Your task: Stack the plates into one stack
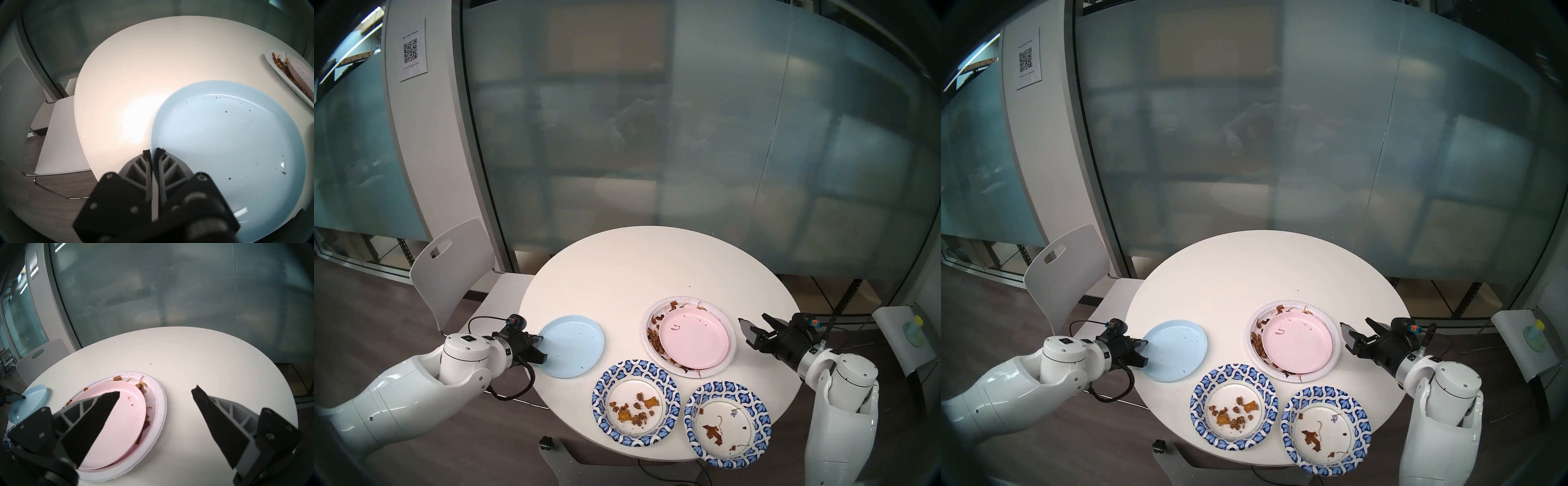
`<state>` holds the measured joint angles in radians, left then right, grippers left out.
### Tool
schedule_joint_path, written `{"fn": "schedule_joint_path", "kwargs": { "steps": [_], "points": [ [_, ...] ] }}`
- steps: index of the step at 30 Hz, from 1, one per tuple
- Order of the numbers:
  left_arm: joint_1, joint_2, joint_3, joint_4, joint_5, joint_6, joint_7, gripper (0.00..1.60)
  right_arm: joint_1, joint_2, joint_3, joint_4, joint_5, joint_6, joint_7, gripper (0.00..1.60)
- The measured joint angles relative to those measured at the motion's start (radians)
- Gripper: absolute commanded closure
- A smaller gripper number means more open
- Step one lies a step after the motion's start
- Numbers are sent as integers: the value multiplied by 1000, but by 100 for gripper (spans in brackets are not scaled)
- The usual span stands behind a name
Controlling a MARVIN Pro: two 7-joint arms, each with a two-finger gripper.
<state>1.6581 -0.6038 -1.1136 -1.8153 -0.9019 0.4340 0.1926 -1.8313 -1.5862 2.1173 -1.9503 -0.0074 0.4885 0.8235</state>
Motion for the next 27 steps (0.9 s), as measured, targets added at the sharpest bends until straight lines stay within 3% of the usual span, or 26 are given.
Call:
{"fn": "schedule_joint_path", "kwargs": {
  "steps": [17, 27],
  "points": [
    [-17, -53, -59, 50, -125, 29, 52, 160, 7, 1, -6, 7, -1, 0, 1, 0],
    [-30, -72, -92, 29, -197, 56, 56, 160, 7, -6, -6, 11, -1, -3, -1, 0]
  ]
}}
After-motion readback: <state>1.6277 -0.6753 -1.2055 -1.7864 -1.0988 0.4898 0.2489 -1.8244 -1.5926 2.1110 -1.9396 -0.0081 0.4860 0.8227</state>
